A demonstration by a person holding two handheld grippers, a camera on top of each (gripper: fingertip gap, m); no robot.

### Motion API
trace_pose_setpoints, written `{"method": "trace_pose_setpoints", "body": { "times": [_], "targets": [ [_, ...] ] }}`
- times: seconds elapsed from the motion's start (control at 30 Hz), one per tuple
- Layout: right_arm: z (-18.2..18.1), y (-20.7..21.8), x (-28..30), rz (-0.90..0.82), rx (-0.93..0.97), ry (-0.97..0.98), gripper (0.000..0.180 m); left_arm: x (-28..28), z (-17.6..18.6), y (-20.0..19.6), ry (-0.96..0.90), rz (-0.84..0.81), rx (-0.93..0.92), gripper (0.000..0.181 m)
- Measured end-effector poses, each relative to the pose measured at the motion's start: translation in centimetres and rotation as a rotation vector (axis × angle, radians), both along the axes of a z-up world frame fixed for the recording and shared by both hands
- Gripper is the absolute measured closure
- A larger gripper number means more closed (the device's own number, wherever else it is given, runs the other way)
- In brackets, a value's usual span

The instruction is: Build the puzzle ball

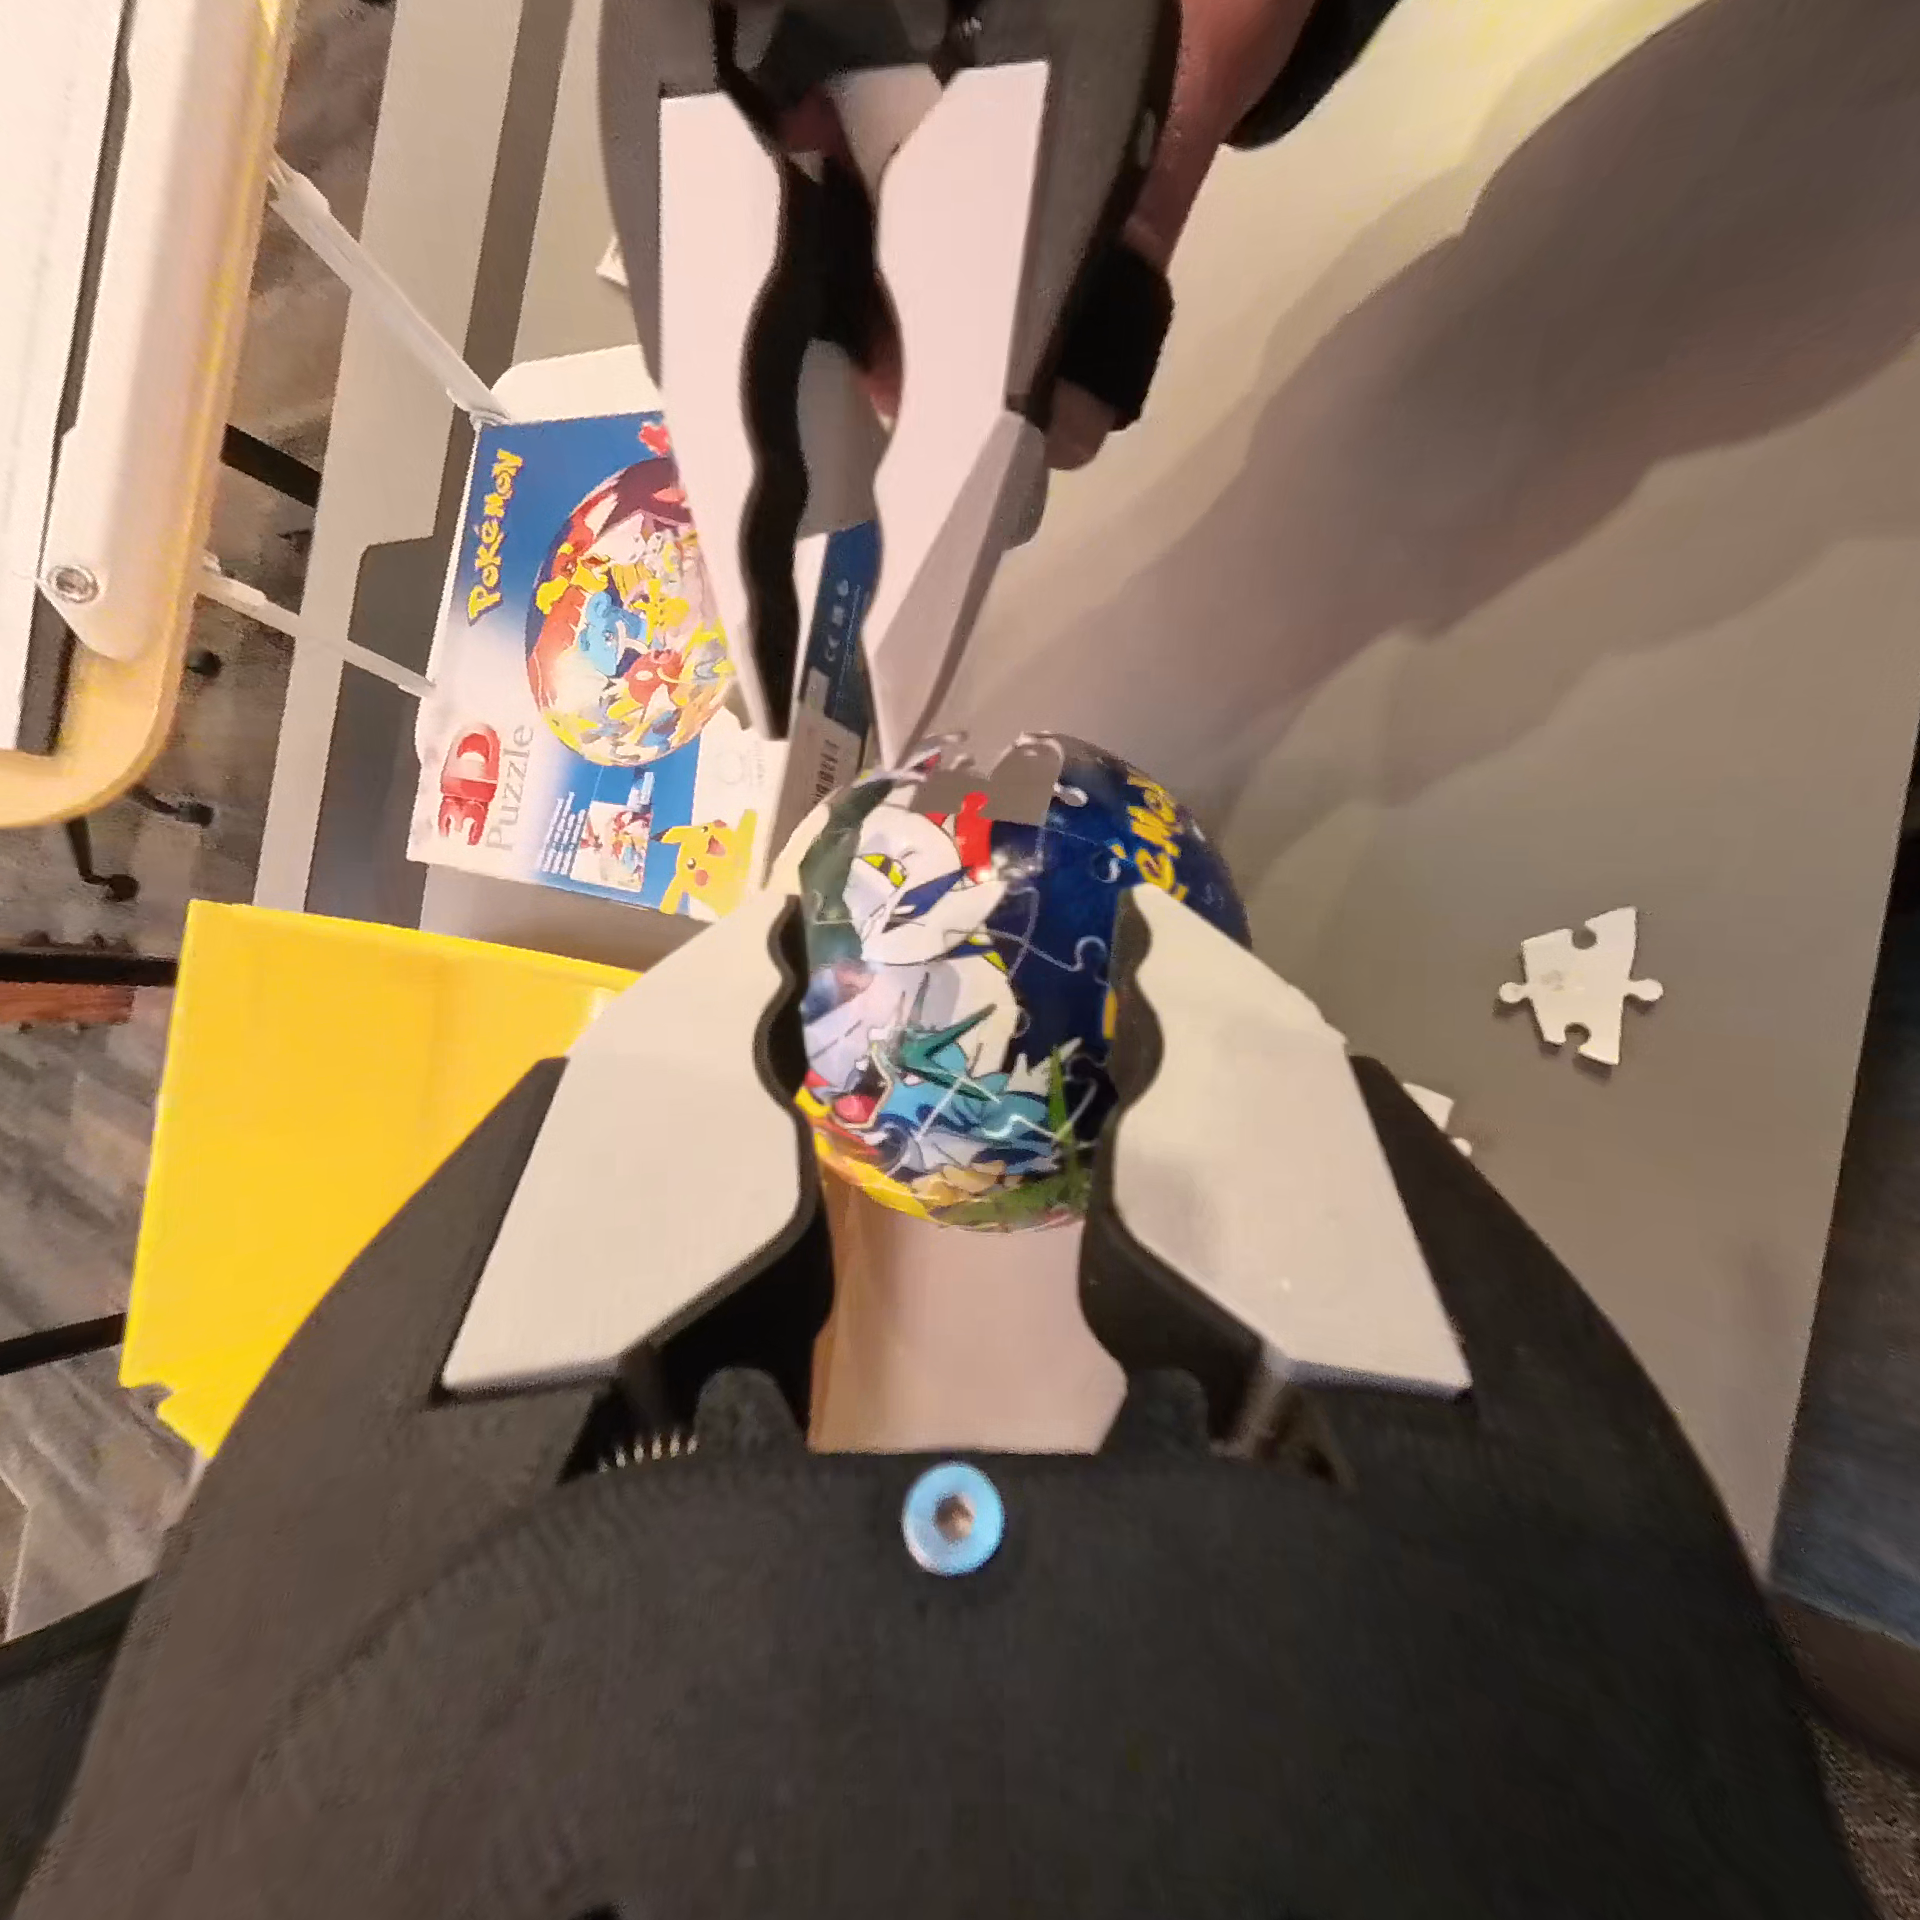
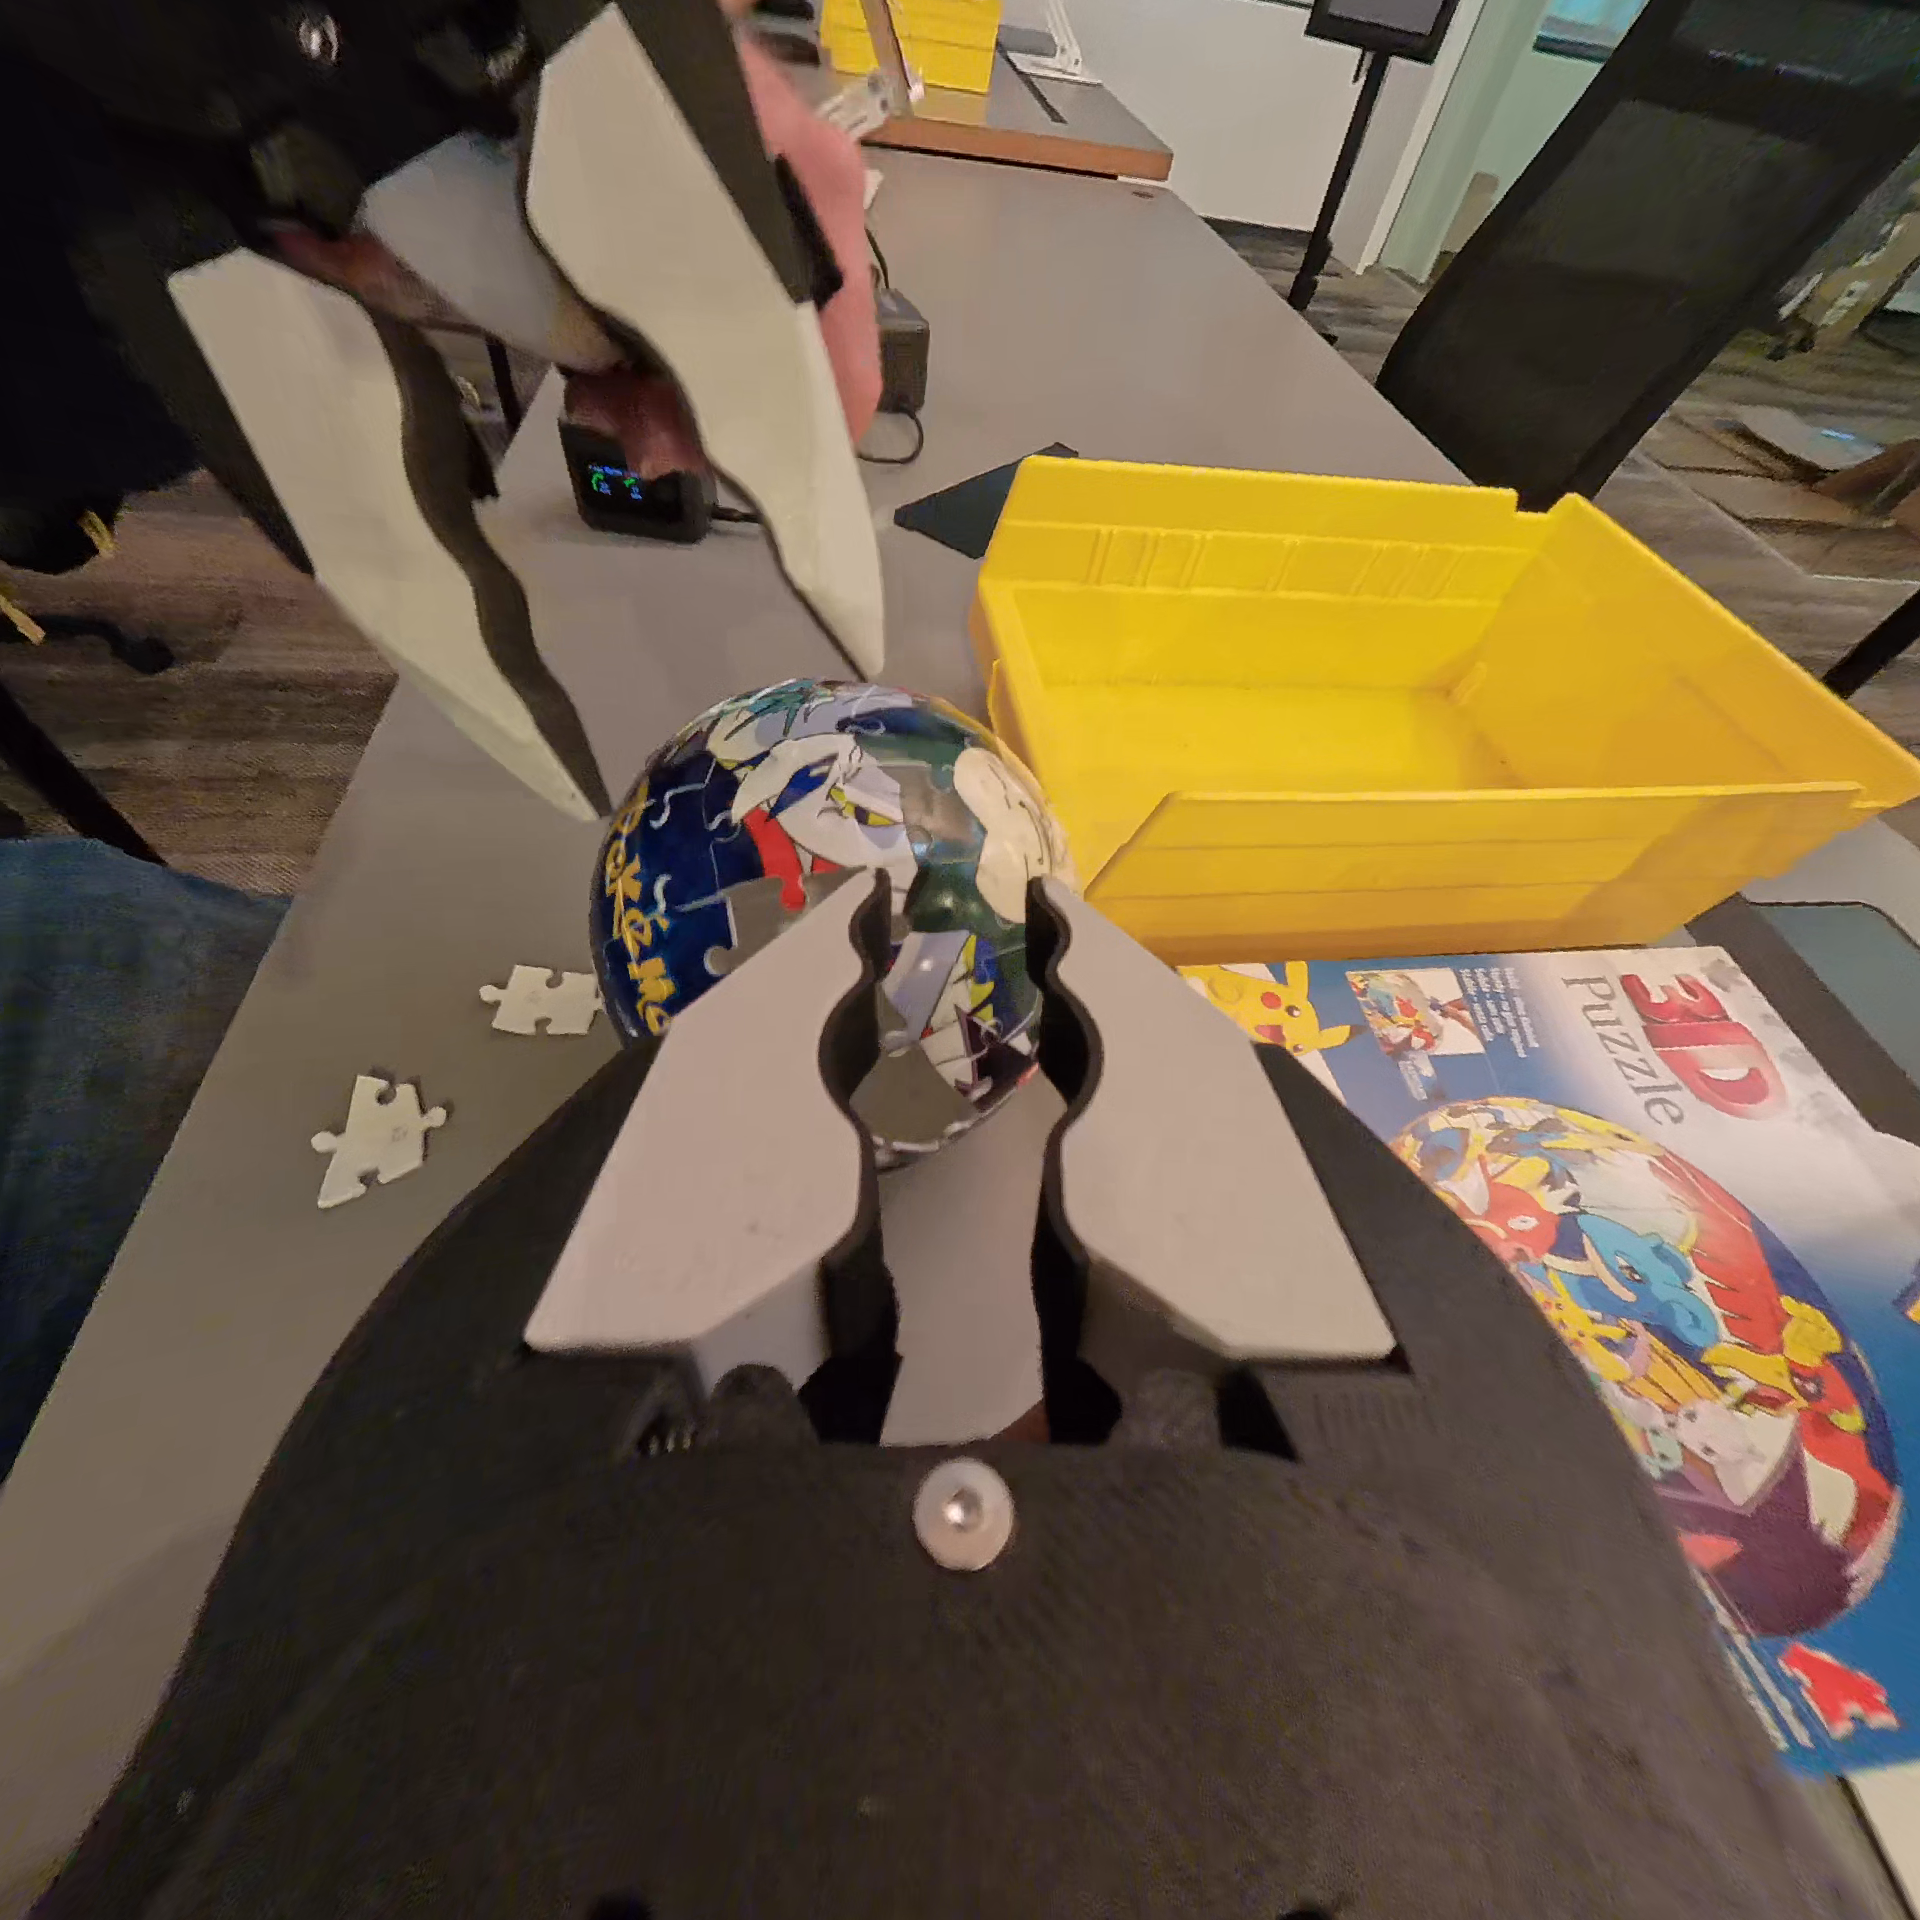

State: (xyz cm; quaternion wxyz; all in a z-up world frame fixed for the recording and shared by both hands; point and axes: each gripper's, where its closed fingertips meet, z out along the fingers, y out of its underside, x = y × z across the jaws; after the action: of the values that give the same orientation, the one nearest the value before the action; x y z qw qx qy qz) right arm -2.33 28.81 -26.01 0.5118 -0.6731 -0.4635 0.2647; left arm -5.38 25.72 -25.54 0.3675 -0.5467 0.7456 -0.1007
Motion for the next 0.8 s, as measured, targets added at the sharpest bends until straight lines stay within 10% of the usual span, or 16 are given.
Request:
{"method": "trace_pose_setpoints", "body": {
  "times": [0.5,0.8],
  "targets": [
    [-0.3,0.9,-0.4,-0.029,-0.074,0.041,0.154,-1.6,-1.8,0.6,-0.074,0.178,-0.021,0.117],
    [-1.8,0.8,0.7,0.054,-0.153,0.006,0.128,-2.2,-3.0,0.6,-0.209,0.386,-0.095,0.076]
  ]
}}
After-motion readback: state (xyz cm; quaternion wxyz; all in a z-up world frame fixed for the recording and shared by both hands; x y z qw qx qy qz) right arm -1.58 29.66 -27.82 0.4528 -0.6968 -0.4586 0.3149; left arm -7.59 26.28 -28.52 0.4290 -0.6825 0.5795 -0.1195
